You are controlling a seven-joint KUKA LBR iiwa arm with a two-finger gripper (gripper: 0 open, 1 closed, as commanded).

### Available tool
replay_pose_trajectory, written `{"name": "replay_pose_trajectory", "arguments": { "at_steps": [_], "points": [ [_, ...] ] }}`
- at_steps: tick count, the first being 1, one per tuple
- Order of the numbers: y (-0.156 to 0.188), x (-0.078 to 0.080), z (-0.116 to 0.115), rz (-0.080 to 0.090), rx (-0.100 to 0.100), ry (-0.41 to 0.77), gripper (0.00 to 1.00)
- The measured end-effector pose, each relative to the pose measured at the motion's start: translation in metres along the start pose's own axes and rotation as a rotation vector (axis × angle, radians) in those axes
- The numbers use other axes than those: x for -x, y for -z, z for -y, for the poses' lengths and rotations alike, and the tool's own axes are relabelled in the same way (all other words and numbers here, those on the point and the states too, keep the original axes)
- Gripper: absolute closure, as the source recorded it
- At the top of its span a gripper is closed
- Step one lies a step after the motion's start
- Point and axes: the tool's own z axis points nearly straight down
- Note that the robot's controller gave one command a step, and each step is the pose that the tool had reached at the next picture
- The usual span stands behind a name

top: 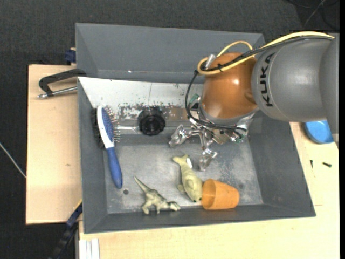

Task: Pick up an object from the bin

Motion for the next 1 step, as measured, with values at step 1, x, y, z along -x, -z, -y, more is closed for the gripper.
{"name": "replay_pose_trajectory", "arguments": {
  "at_steps": [1],
  "points": [
    [0.0039,-0.0149,-0.05,-0.001,0.003,0.398,0.0]
  ]
}}
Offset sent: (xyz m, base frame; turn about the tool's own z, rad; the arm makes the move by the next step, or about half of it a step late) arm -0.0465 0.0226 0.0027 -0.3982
